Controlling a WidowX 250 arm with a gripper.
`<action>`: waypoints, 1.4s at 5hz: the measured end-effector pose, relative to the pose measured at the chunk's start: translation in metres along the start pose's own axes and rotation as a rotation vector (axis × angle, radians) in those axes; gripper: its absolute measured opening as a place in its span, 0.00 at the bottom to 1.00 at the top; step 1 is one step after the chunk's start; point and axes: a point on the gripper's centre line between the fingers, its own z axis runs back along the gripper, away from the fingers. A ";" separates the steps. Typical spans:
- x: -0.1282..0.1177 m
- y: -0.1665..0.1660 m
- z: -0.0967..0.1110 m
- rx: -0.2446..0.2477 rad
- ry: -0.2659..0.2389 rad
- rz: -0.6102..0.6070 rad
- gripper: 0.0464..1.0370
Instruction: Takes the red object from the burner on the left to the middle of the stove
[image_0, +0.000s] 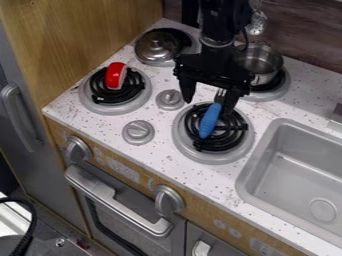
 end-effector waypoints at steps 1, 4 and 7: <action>-0.005 0.000 -0.010 0.005 0.034 0.000 0.96; 0.043 0.038 -0.026 -0.050 0.031 0.143 0.96; 0.111 0.163 -0.046 0.004 0.003 0.479 0.96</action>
